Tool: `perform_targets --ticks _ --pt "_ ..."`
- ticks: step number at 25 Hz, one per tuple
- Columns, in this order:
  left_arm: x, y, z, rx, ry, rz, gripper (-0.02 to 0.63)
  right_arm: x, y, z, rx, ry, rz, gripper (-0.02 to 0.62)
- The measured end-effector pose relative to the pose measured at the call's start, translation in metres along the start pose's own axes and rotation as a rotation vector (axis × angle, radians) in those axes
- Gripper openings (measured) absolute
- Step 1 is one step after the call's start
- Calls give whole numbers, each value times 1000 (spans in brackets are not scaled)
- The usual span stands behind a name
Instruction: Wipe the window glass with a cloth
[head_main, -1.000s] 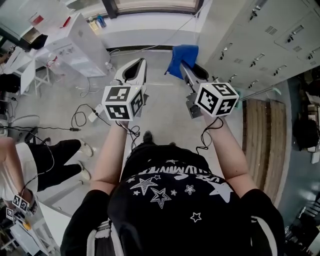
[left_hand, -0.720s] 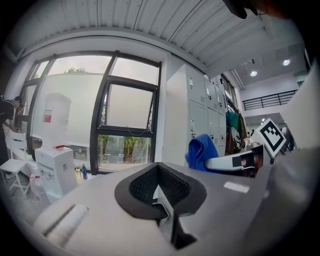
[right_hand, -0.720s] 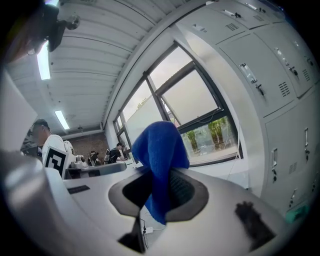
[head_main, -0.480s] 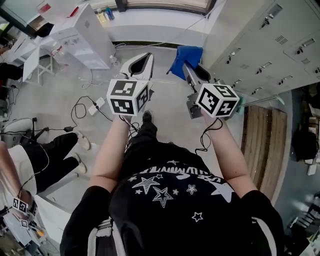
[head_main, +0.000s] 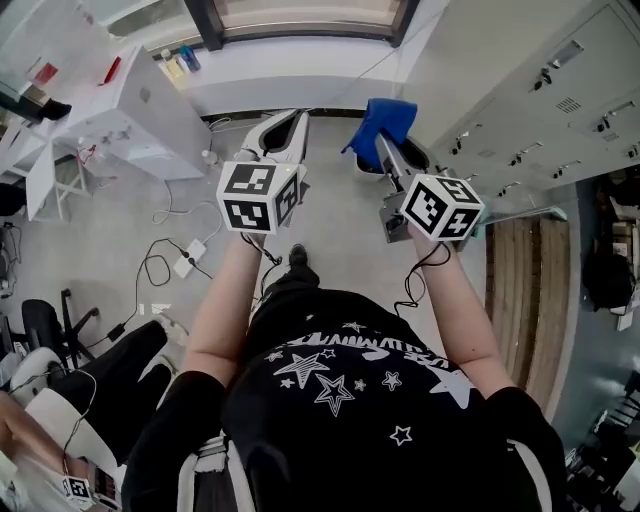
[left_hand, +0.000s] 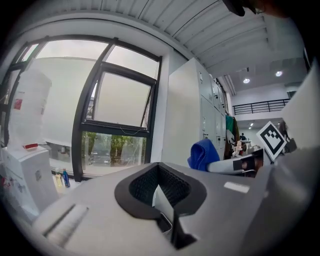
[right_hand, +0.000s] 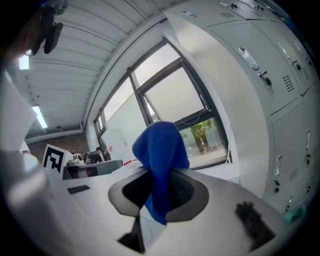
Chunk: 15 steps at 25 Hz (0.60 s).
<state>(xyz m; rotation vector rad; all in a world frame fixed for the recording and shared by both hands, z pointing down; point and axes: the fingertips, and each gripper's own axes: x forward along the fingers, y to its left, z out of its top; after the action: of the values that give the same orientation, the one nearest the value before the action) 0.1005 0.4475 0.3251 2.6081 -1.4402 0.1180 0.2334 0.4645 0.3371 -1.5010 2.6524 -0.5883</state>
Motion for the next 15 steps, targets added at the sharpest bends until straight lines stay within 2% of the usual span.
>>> perform_targets --ticks 5,9,13,15 --pt "35 60 14 15 4 -19 8 73 -2 14 2 5 -10 74" --pt "47 117 14 -10 12 9 8 127 4 12 2 34 -6 74" --pt "56 155 19 58 28 29 8 166 13 15 -11 52 0 74" --pt "63 172 19 41 35 29 8 179 14 16 -19 60 -9 74"
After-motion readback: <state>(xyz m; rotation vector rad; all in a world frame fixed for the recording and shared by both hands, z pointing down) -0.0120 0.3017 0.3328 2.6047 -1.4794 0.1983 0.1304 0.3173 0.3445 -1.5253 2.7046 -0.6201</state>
